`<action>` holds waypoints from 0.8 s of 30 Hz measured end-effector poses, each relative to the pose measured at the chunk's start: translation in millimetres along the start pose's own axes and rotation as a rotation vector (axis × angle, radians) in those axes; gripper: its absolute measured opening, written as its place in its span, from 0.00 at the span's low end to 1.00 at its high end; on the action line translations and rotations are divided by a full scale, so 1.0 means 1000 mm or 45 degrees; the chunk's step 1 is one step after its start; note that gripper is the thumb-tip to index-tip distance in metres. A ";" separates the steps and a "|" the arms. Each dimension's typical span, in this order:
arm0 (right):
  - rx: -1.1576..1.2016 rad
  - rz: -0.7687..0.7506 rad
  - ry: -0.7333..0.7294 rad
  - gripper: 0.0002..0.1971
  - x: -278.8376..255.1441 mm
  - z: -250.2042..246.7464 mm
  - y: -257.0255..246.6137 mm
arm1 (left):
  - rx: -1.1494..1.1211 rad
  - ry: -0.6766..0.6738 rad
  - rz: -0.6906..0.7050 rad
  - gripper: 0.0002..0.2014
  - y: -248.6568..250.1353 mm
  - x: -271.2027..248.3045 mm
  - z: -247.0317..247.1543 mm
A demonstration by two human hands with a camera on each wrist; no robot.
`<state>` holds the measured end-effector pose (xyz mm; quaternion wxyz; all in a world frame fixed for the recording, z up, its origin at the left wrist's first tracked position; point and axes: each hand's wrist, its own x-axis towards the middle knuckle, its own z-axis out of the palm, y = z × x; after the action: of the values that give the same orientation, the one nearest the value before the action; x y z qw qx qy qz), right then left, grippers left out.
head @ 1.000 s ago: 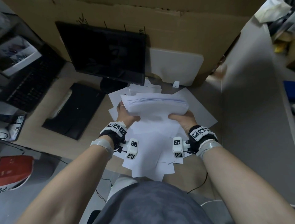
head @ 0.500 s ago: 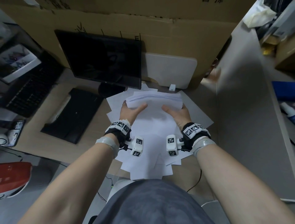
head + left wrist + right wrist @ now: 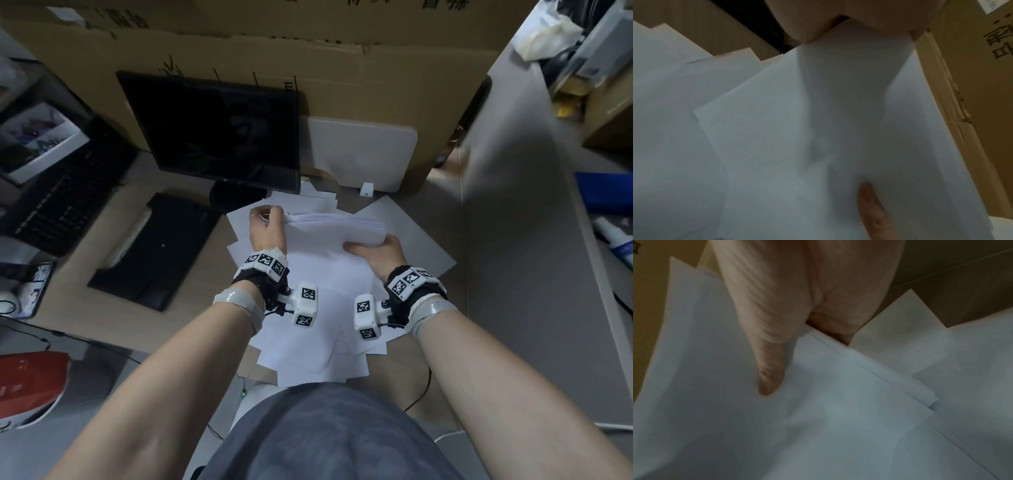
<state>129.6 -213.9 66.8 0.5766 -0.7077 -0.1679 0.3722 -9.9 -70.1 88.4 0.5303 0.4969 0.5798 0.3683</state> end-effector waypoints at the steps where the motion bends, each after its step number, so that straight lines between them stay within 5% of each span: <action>1: 0.003 0.002 0.003 0.13 0.001 0.001 -0.001 | -0.028 -0.027 -0.017 0.11 0.000 0.002 0.000; 4: 0.035 0.032 0.044 0.12 0.003 0.001 0.001 | -0.030 -0.220 -0.019 0.25 0.001 0.004 -0.008; 8: 0.078 0.075 0.074 0.11 0.006 0.002 0.003 | 0.353 -0.494 0.070 0.46 -0.022 0.011 -0.021; 12: -0.028 0.181 0.079 0.06 0.015 0.005 0.006 | 0.489 -0.450 0.105 0.22 -0.027 0.020 -0.021; 16: -0.040 0.225 0.156 0.14 0.021 0.012 0.008 | 0.351 -0.486 -0.028 0.15 -0.016 0.023 -0.007; 24: 0.113 -0.053 0.251 0.02 0.028 0.033 -0.049 | -0.075 -0.357 0.114 0.14 0.035 0.030 0.019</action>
<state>134.1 -159.3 101.3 0.6286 -0.7110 -0.1083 0.2960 17.1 -35.0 111.2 0.6035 0.5532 0.4661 0.3355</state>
